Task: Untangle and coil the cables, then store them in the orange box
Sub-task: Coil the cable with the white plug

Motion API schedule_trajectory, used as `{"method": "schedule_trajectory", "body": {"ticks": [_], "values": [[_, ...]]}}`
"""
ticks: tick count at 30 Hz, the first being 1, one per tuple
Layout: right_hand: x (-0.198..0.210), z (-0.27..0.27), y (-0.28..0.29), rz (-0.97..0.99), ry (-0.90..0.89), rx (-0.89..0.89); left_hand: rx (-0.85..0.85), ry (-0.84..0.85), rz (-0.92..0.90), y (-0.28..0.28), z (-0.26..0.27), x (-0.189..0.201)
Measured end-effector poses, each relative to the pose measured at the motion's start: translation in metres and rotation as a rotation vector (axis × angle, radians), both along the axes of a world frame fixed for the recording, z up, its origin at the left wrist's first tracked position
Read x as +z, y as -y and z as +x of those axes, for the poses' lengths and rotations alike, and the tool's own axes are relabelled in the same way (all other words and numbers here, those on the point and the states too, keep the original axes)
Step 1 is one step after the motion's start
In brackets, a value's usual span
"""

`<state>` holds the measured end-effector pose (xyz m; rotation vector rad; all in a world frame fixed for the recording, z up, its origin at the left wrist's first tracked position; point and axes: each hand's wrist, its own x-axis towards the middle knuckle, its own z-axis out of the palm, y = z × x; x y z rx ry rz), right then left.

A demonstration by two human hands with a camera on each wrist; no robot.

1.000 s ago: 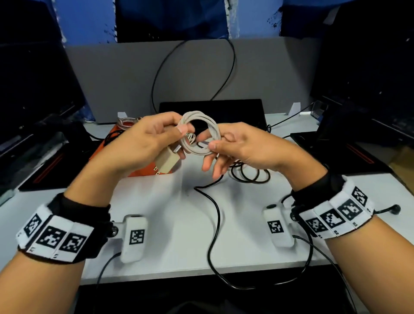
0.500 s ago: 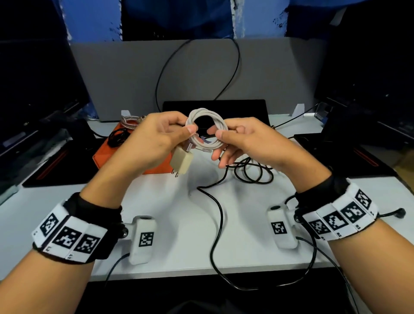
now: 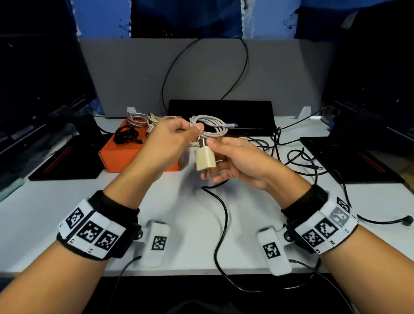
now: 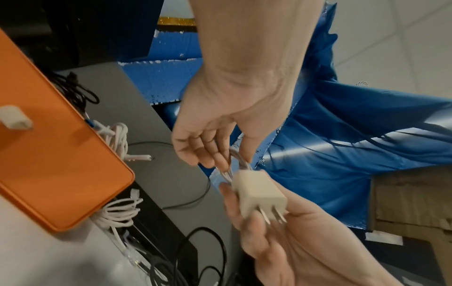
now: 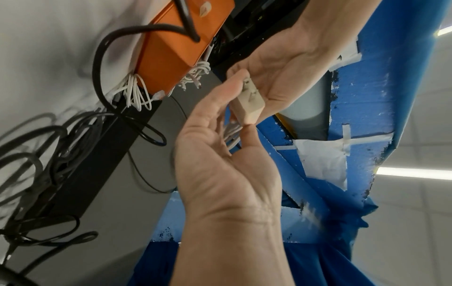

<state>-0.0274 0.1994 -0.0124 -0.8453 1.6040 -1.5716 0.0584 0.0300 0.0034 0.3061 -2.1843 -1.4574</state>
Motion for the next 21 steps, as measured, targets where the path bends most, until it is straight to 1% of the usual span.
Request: {"method": "schedule_trajectory", "body": {"ticks": [2, 5, 8, 10, 13, 17, 21], "values": [[0.003, -0.004, 0.001, 0.063, -0.042, 0.005, 0.021, 0.104, -0.147, 0.009, 0.002, 0.001], [0.005, -0.024, 0.009, 0.228, -0.104, 0.001, 0.053, 0.278, -0.364, 0.024, 0.006, 0.001], [0.000, -0.052, 0.028, 0.445, -0.142, -0.011, 0.047, 0.395, -0.486, 0.033, 0.010, 0.002], [-0.005, -0.064, 0.044, 0.558, -0.143, -0.021, 0.027, 0.478, -0.527, 0.035, 0.012, 0.003], [-0.010, -0.071, 0.072, 0.646, -0.147, -0.060, -0.012, 0.522, -0.553, 0.040, 0.013, 0.002], [-0.015, -0.064, 0.103, 0.667, -0.143, -0.112, -0.033, 0.546, -0.562, 0.044, 0.013, 0.002], [-0.021, -0.066, 0.135, 0.737, -0.242, -0.130, -0.039, 0.540, -0.574, 0.050, 0.012, -0.001]]}}
